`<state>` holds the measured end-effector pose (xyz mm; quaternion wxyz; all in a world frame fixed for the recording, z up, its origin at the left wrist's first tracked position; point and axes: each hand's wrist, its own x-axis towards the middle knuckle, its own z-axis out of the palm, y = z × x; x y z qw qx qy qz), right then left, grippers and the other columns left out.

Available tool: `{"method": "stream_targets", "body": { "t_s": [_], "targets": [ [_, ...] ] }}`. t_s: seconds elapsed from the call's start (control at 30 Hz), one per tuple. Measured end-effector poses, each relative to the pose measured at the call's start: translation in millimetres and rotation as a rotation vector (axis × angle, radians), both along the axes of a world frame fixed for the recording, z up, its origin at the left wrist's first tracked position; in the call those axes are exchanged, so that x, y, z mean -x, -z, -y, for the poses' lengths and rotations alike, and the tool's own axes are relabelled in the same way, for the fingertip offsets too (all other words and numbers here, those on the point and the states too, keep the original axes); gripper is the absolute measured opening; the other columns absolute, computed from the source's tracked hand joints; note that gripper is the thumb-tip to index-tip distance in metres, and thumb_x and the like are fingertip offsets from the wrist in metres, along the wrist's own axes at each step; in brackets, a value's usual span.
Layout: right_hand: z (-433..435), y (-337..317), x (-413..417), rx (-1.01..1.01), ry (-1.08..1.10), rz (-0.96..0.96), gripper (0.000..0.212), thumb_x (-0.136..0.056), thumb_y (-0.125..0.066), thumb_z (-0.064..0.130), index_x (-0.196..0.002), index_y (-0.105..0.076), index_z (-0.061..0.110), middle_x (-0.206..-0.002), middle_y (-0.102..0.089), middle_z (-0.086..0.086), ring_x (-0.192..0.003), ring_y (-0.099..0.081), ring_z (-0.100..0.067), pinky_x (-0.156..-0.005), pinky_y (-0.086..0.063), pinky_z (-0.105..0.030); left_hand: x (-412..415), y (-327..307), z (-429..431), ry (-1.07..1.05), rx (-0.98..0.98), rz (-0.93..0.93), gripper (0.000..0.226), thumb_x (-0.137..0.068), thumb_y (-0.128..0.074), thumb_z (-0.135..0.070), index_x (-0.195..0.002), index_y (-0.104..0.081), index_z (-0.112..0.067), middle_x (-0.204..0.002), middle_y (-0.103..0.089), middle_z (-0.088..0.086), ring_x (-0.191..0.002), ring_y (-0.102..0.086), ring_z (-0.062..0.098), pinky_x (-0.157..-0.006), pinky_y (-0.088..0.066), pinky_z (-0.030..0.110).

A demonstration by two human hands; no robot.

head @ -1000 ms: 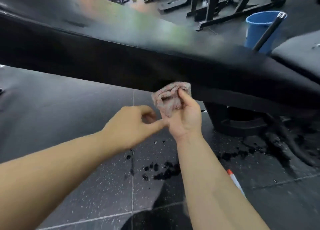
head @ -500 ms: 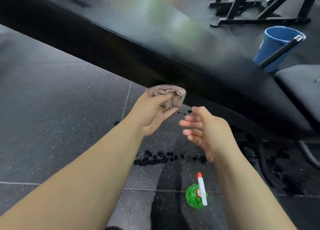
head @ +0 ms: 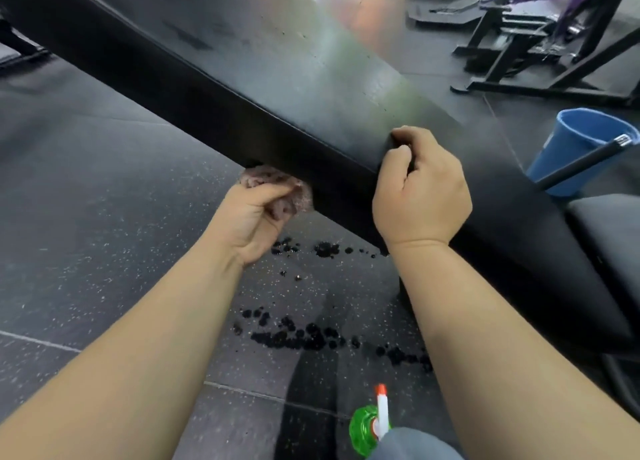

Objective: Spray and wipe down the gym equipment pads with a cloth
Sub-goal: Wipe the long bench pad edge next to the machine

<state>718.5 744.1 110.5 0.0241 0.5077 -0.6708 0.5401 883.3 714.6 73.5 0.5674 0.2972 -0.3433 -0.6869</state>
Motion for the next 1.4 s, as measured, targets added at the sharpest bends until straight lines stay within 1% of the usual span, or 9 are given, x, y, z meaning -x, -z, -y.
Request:
{"method": "stream_targets", "body": {
  "t_s": [0.17,0.3,0.43,0.6,0.77,0.9,1.13,1.27,1.4],
  "targets": [
    [-0.4,1.0,-5.1,-0.011,0.003,0.007,0.044,-0.084,-0.033,0.03,-0.109,-0.069,0.029,-0.092,-0.069,0.008,-0.087,-0.061,-0.021,-0.066,-0.036,-0.028,29.5,17.7,-10.0,0.06,0.048,0.023,0.057,-0.092,-0.045,0.014,-0.049,-0.068,-0.016,-0.053,-0.063,-0.002,-0.059,-0.065,0.005,-0.066,-0.054,0.017],
    [-0.1,2.3,-2.7,-0.044,0.013,0.009,0.046,-0.083,-0.031,0.032,-0.112,-0.067,0.032,-0.097,-0.069,0.005,-0.094,-0.06,-0.024,-0.068,-0.033,-0.028,58.7,39.0,-18.7,0.233,0.065,0.241,0.024,-0.092,-0.052,0.013,-0.088,-0.071,0.0,-0.082,-0.074,0.005,-0.079,-0.071,0.01,-0.074,-0.055,0.019],
    [-4.4,-0.9,-3.8,-0.101,-0.016,0.041,0.048,-0.084,-0.029,0.03,-0.115,-0.065,0.031,-0.105,-0.069,0.005,-0.1,-0.059,-0.022,-0.075,-0.037,-0.031,45.1,29.1,-12.1,0.187,0.077,0.214,0.036,-0.09,-0.055,0.011,-0.071,-0.077,-0.009,-0.075,-0.074,0.002,-0.072,-0.069,0.008,-0.07,-0.055,0.018],
    [-12.5,-33.8,-40.2,-0.044,-0.249,-0.029,0.04,-0.092,-0.037,0.022,-0.12,-0.066,0.018,-0.137,-0.058,0.003,-0.128,-0.046,-0.01,-0.109,-0.033,-0.03,-13.1,-2.5,5.8,0.056,0.139,0.062,0.048,-0.088,-0.05,0.015,-0.058,-0.072,-0.016,-0.067,-0.071,0.0,-0.066,-0.069,0.011,-0.067,-0.055,0.024],
    [7.2,-80.4,-86.2,-0.034,-0.423,-0.121,0.027,-0.096,-0.044,0.021,-0.109,-0.067,0.021,-0.109,-0.066,0.005,-0.106,-0.055,-0.014,-0.084,-0.036,-0.025,-47.8,-24.6,19.7,0.007,0.095,-0.036,0.011,-0.077,-0.056,0.005,-0.084,-0.059,-0.003,-0.086,-0.06,0.014,-0.075,-0.063,0.024,-0.07,-0.056,0.031],
    [13.1,-77.1,-97.4,-0.032,-0.317,-0.16,0.029,-0.091,-0.038,0.03,-0.103,-0.063,0.03,-0.083,-0.054,0.014,-0.079,-0.046,-0.013,-0.066,-0.029,-0.029,-35.4,-18.4,16.2,0.058,0.054,-0.119,0.066,-0.094,-0.037,0.013,-0.039,-0.054,-0.02,-0.052,-0.056,-0.008,-0.053,-0.059,0.003,-0.061,-0.055,0.019],
    [4.4,-75.4,-99.7,0.01,-0.295,-0.216,0.032,-0.093,-0.036,0.03,-0.108,-0.064,0.024,-0.082,-0.053,0.01,-0.082,-0.05,-0.019,-0.068,-0.027,-0.029,-45.4,-22.4,15.6,0.087,0.06,-0.143,0.062,-0.094,-0.04,0.009,-0.04,-0.051,-0.02,-0.042,-0.042,-0.003,-0.043,-0.046,0.007,-0.06,-0.041,0.024],
    [0.4,-86.9,-122.8,0.045,-0.392,-0.312,0.032,-0.1,-0.037,0.029,-0.114,-0.062,0.016,-0.104,-0.065,0.0,-0.094,-0.052,-0.018,-0.075,-0.031,-0.028,-93.8,-46.4,28.3,-0.098,-0.026,-0.304,0.027,-0.08,-0.057,-0.003,-0.105,-0.061,-0.014,-0.102,-0.066,0.012,-0.094,-0.066,0.021,-0.087,-0.054,0.035],
    [10.3,-106.2,-152.6,-0.048,-0.399,-0.341,0.033,-0.104,-0.032,0.037,-0.118,-0.057,0.021,-0.093,-0.05,0.008,-0.085,-0.044,-0.013,-0.069,-0.032,-0.032,-128.5,-67.2,45.6,-0.166,-0.013,-0.472,0.039,-0.074,-0.063,-0.008,-0.113,-0.059,-0.01,-0.117,-0.061,0.01,-0.112,-0.059,0.022,-0.104,-0.045,0.035]
  ]
}}
